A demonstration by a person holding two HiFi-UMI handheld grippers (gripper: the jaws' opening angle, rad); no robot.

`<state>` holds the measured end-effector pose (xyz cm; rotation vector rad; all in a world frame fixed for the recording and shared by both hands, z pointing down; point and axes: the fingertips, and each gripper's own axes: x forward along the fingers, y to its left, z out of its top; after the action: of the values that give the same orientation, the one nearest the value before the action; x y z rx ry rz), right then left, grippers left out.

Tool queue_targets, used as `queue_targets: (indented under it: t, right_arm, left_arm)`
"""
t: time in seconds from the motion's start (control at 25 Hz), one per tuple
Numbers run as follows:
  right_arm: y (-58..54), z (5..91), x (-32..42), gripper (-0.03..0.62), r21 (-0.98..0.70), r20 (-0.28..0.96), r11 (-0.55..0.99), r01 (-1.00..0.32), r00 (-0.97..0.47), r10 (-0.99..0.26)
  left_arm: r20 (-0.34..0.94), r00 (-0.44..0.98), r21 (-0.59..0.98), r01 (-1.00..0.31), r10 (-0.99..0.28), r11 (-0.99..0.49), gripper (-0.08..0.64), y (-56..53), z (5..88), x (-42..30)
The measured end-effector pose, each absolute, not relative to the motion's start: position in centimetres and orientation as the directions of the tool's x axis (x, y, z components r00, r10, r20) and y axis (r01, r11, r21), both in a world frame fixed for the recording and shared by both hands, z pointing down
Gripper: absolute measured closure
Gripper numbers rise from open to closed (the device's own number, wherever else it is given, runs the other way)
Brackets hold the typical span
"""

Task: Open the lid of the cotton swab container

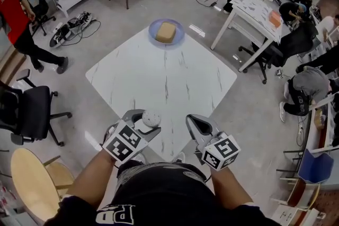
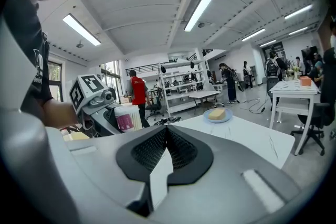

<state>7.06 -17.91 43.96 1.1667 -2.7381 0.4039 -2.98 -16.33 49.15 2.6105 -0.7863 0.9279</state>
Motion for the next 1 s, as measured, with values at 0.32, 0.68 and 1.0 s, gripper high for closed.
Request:
queue_targets:
  t: [0.32, 0.68, 1.0]
  right_arm:
    - [-18.5, 44.2, 7.2, 0.592, -0.188, 0.239, 0.667, -0.721, -0.692, -0.681]
    - [-18.6, 43.7, 6.6, 0.591, -0.158, 0.231, 0.689, -0.707, -0.705, -0.670]
    - [-18.3, 43.2, 6.3, 0.546, -0.103, 0.230, 0.716, -0.690, -0.717, -0.658]
  left_arm:
    - [0.668, 0.641, 0.059, -0.551, -0.378, -0.832, 0.255, -16.9, 49.9, -2.7]
    - [0.679, 0.631, 0.049, -0.550, -0.376, -0.834, 0.254, -17.7, 50.3, -2.7]
    - [0.684, 0.629, 0.053, -0.547, -0.369, -0.835, 0.253, -18.2, 50.3, -2.5]
